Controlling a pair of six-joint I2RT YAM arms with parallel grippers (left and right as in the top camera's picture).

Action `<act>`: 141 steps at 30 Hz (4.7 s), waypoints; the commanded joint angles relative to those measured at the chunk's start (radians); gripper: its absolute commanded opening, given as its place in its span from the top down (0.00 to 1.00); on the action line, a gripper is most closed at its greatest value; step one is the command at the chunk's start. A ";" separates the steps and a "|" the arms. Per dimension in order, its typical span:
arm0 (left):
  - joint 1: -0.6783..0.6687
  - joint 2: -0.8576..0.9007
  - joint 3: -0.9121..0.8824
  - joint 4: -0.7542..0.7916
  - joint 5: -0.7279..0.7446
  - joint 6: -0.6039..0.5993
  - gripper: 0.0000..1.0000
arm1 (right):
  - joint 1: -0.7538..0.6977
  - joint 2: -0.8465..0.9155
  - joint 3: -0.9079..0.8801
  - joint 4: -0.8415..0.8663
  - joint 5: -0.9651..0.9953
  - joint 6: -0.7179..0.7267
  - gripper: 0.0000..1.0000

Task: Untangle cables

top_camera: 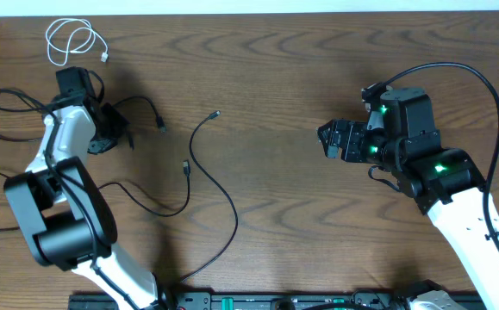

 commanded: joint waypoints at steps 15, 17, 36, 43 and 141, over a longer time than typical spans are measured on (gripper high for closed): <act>-0.002 0.156 0.008 0.121 0.108 -0.089 0.92 | -0.004 0.001 0.006 0.008 -0.006 -0.004 0.08; -0.003 0.173 0.008 0.119 0.157 -0.088 0.92 | -0.004 0.001 0.006 0.008 -0.006 -0.004 0.08; 0.000 0.174 0.009 0.232 0.439 -0.089 0.92 | -0.004 0.001 0.006 -0.004 -0.007 -0.004 0.08; 0.057 0.066 0.009 0.211 0.385 -0.088 0.86 | -0.004 0.001 0.006 -0.007 -0.007 -0.004 0.08; 0.021 -1.242 0.008 -0.726 0.388 0.074 0.03 | -0.156 -1.006 -0.948 0.637 0.041 -0.443 0.01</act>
